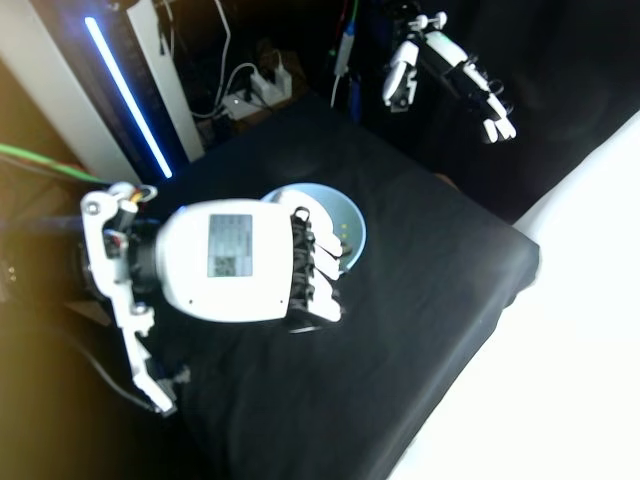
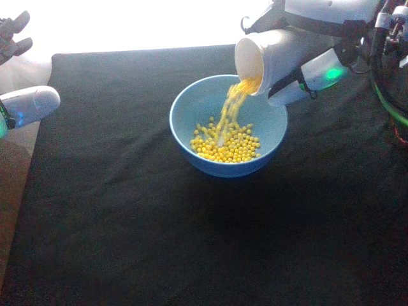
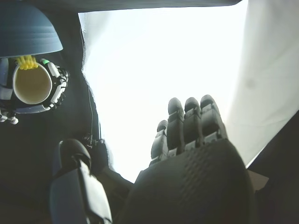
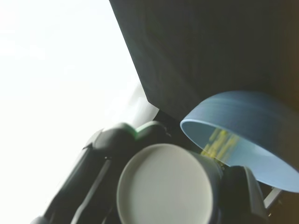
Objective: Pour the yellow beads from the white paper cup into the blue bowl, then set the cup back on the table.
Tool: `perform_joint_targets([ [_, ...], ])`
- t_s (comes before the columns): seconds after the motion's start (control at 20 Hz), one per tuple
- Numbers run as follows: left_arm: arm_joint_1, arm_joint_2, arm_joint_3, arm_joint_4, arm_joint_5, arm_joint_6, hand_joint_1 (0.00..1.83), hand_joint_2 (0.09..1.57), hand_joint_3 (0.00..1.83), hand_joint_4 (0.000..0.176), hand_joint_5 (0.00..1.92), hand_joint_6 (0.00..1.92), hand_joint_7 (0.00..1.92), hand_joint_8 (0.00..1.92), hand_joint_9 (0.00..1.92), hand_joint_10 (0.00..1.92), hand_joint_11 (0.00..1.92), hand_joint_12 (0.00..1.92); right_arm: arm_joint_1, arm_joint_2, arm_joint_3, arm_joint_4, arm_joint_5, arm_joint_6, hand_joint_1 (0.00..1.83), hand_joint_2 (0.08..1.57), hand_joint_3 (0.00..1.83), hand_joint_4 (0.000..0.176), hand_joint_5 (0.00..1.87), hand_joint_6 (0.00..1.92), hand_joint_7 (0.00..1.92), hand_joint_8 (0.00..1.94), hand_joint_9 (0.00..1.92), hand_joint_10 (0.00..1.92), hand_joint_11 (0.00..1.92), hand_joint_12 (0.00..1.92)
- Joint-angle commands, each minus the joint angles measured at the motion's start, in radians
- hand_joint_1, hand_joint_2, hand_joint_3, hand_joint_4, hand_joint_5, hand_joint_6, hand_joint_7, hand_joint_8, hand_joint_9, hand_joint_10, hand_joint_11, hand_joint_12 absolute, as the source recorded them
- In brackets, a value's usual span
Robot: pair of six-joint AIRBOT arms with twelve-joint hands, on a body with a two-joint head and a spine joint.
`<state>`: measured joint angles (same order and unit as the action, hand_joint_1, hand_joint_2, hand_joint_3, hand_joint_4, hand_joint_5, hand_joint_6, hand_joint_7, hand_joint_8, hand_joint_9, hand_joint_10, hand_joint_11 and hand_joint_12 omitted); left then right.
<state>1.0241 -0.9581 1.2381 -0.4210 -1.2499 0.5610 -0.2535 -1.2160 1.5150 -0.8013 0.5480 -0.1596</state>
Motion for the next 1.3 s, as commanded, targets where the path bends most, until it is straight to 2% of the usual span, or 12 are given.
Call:
perform_joint_targets([
  [0.0,-0.013,0.0,0.009,-0.012,-0.113,-0.006,0.37,0.85,0.0,0.144,0.02,0.0,0.29,0.0,0.11,0.0,0.0,0.0,0.021,0.006,-0.002,0.044,0.077,0.002,1.25,1.13,0.0,0.0,0.88,0.97,1.04,1.06,1.11,1.06,0.82,1.66],
  [0.15,-0.013,0.0,0.009,-0.012,-0.113,-0.006,0.38,0.86,0.0,0.138,0.01,0.0,0.27,0.0,0.12,0.01,0.06,0.03,0.021,0.006,-0.003,0.04,0.075,0.002,1.25,1.13,0.0,0.0,0.89,0.94,1.06,1.04,1.15,0.78,0.81,1.53],
  [0.35,-0.016,0.0,0.01,-0.011,-0.113,-0.006,0.38,0.87,0.0,0.128,0.01,0.0,0.27,0.0,0.13,0.01,0.05,0.03,0.021,0.006,-0.003,0.037,0.073,0.002,1.25,1.13,0.0,0.0,0.92,1.03,0.98,1.02,1.22,0.99,1.0,1.6],
  [0.5,-0.016,0.0,0.01,-0.011,-0.115,-0.006,0.38,0.86,0.0,0.149,0.02,0.0,0.27,0.0,0.11,0.0,0.0,0.0,0.021,0.006,-0.004,0.038,0.073,0.002,1.26,1.12,0.0,0.0,0.96,0.98,1.01,0.97,1.28,1.0,1.07,1.63],
  [0.65,-0.016,-0.002,0.01,-0.011,-0.115,-0.006,0.38,0.86,0.0,0.151,0.03,0.0,0.27,0.0,0.13,0.01,0.06,0.03,0.021,0.019,-0.004,0.073,0.074,0.002,1.25,1.13,0.0,0.0,0.91,1.01,0.98,1.03,1.17,0.85,0.82,1.58],
  [0.75,-0.016,-0.002,0.01,-0.011,-0.115,-0.006,0.37,0.87,0.01,0.109,0.01,0.0,0.28,0.0,0.15,0.01,0.07,0.04,0.021,0.043,-0.002,0.159,0.114,0.002,1.23,1.14,0.0,0.0,0.87,0.98,1.01,1.11,1.04,0.83,0.69,1.6],
  [0.8,-0.016,-0.002,0.009,-0.011,-0.115,-0.006,0.37,0.87,0.0,0.103,0.0,0.0,0.28,0.0,0.14,0.01,0.06,0.04,0.021,0.063,0.0,0.214,0.143,0.002,1.23,1.12,0.0,0.0,0.92,0.96,1.06,0.97,1.12,0.98,0.89,1.65],
  [1.0,-0.016,-0.002,0.009,-0.012,-0.114,-0.007,0.37,0.88,0.01,0.096,0.0,0.0,0.28,0.0,0.14,0.0,0.08,0.06,-0.061,0.093,0.022,0.474,0.273,-0.015,1.21,1.15,0.0,0.0,0.85,1.14,1.0,0.99,1.12,0.58,0.8,1.36],
  [1.1,-0.015,-0.002,0.009,-0.011,-0.115,-0.007,0.38,0.88,0.0,0.094,0.0,0.0,0.26,0.0,0.14,0.0,0.1,0.08,-0.121,0.094,0.034,0.584,0.334,-0.015,1.2,1.16,0.0,0.0,0.81,1.23,0.98,1.0,1.11,0.22,0.78,0.94],
  [1.15,-0.015,-0.002,0.009,-0.011,-0.114,-0.007,0.39,0.87,0.0,0.111,0.0,0.0,0.25,0.0,0.13,0.0,0.1,0.08,-0.148,0.093,0.038,0.628,0.361,-0.015,1.2,1.15,0.0,0.004,0.84,1.19,1.01,0.95,1.11,0.1,0.8,0.81],
  [1.2,-0.016,-0.002,0.008,-0.009,-0.112,-0.007,0.38,0.89,0.01,0.109,0.0,0.0,0.25,0.0,0.14,0.0,0.09,0.08,-0.208,0.086,0.049,0.724,0.413,-0.015,1.13,1.17,0.0,0.0,0.86,1.14,1.04,0.15,1.09,0.01,0.86,0.57],
  [1.25,-0.016,-0.002,0.009,-0.009,-0.112,-0.007,0.38,0.89,0.01,0.109,0.0,0.0,0.25,0.0,0.14,0.0,0.09,0.08,-0.221,0.084,0.051,0.741,0.424,-0.015,1.13,1.17,0.0,0.0,0.86,1.14,1.04,0.15,1.09,0.01,0.86,0.57],
])
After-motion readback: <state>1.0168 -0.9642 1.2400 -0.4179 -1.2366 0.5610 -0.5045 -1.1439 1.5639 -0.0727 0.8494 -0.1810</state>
